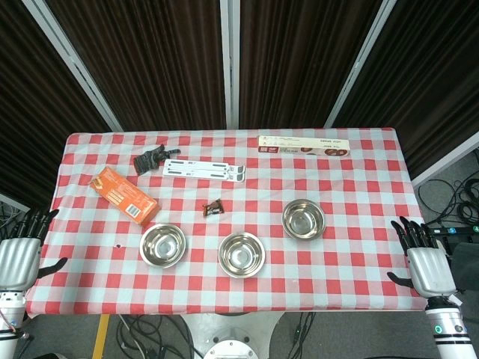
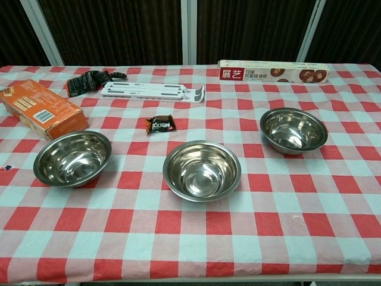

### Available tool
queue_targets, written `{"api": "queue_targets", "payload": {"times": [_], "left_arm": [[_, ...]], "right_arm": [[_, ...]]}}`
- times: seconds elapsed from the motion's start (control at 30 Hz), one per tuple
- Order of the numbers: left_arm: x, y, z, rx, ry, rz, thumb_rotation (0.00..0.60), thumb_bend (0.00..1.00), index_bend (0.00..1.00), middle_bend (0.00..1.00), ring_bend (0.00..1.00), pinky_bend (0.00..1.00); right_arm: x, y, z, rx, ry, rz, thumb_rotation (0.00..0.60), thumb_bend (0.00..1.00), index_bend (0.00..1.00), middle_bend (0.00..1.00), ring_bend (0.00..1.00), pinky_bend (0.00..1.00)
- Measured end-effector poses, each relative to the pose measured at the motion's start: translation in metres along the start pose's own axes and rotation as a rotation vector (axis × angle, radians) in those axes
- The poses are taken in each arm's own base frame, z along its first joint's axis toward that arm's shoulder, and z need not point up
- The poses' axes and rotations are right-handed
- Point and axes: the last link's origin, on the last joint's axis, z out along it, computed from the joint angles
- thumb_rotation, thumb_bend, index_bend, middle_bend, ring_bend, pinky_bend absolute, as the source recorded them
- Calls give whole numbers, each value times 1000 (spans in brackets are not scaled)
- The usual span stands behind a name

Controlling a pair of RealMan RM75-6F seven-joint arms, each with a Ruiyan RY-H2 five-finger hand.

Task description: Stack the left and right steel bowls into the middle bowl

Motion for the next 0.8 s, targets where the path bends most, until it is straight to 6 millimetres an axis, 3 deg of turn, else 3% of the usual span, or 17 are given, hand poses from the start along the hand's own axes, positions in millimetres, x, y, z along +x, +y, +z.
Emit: {"api": "queue_targets", "payload": {"times": [0.4, 0.8], "left_arm": [[-3, 1, 3, -3, -29, 0, 600, 108, 159, 172, 106, 259], [-7, 7, 5, -27, -32, 4, 600, 109, 159, 172, 113, 266]], "right_arm": [[4, -3, 2, 16, 33, 14, 600, 0, 0, 4, 0, 0], [16, -23, 19, 78, 74, -29, 600, 0, 1, 47, 0, 0]]}}
